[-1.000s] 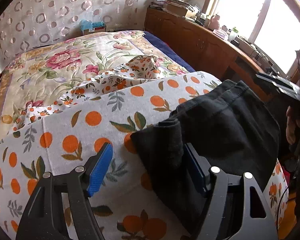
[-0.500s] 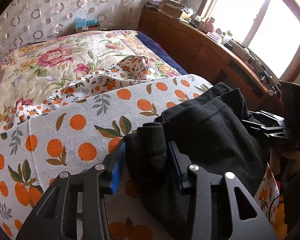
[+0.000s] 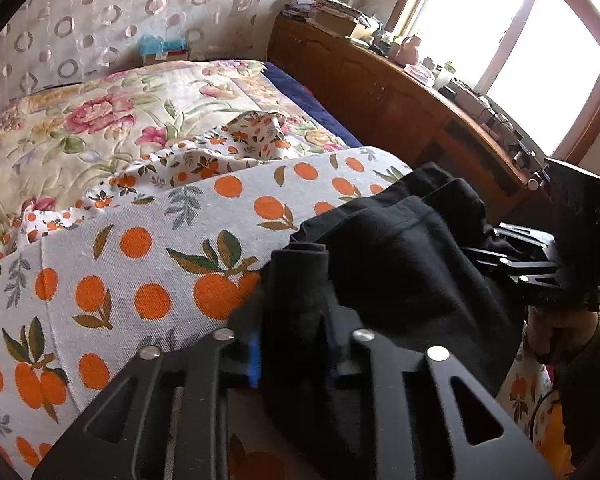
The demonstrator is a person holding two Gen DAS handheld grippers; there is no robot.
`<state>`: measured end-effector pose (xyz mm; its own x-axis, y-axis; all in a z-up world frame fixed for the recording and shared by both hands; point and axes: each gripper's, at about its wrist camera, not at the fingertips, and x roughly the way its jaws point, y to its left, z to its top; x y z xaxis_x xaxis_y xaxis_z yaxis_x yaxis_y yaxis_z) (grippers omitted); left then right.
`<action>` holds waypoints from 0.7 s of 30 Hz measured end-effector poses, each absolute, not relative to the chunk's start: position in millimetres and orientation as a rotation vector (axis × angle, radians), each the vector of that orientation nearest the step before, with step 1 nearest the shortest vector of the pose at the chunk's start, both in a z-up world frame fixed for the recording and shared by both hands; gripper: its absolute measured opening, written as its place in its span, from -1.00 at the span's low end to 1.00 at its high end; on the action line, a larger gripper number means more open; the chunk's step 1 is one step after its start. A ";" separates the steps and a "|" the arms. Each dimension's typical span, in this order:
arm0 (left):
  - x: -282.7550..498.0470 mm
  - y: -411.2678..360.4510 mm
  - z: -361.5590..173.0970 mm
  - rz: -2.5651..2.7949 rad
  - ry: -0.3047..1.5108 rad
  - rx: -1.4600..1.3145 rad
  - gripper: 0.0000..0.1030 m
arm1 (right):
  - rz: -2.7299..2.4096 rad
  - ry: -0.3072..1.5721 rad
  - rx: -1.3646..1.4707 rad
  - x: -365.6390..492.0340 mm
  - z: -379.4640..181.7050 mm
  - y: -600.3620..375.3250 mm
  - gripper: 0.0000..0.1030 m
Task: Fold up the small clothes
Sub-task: 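Lift the folded shirt with both tools and carry it toward the clothes stack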
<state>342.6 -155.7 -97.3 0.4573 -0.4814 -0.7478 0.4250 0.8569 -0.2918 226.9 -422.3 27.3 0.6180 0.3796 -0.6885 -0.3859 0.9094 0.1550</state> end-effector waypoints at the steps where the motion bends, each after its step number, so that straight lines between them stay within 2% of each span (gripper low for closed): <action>1: 340.9 -155.9 -95.0 -0.561 0.937 -0.063 -0.66 | 0.439 0.785 -0.006 225.9 27.6 -422.8 -0.35; 3: 333.8 -154.5 -86.1 -0.567 0.905 -0.069 -0.68 | 0.433 0.760 -0.036 222.0 30.6 -422.4 -0.52; 5: 326.0 -152.8 -75.2 -0.574 0.875 -0.075 -0.69 | 0.432 0.734 -0.029 216.0 35.2 -424.4 -0.55; 13: 281.6 -142.8 -15.5 -0.550 0.709 -0.041 -0.70 | 0.442 0.589 -0.050 191.7 71.1 -414.0 -0.58; 21: 249.5 -77.9 23.1 -0.433 0.599 -0.041 -0.70 | 0.542 0.511 -0.114 187.7 93.3 -358.3 -0.58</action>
<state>249.5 -77.9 23.1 0.7393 -0.4063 -0.5369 0.3826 0.9097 -0.1615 187.7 -358.3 93.3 0.7355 0.4641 -0.4936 -0.5197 0.8539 0.0285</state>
